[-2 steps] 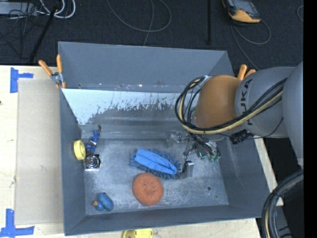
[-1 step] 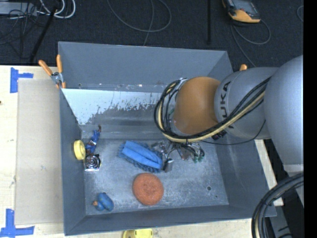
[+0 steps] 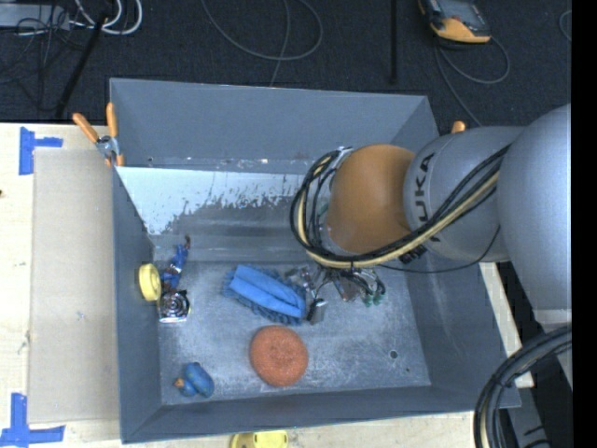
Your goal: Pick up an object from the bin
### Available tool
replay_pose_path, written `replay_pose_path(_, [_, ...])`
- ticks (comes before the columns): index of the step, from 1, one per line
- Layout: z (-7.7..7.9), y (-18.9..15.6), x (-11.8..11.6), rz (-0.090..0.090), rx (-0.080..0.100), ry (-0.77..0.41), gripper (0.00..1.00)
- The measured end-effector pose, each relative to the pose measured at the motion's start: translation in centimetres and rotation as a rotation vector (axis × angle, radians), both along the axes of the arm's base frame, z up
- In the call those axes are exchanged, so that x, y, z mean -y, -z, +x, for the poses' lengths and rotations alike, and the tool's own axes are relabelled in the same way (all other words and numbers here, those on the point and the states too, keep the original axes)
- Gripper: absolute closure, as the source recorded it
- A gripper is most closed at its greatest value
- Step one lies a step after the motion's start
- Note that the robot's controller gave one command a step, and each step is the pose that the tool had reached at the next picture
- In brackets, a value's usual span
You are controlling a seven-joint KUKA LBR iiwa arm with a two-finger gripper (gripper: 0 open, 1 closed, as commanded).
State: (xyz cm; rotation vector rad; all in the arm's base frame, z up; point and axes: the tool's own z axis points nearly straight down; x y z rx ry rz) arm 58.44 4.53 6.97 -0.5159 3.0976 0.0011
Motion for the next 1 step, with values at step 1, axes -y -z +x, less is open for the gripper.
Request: replay_pose_path(1, [0.09,-13.91,-0.28,0.000,0.001,-0.003,1.00])
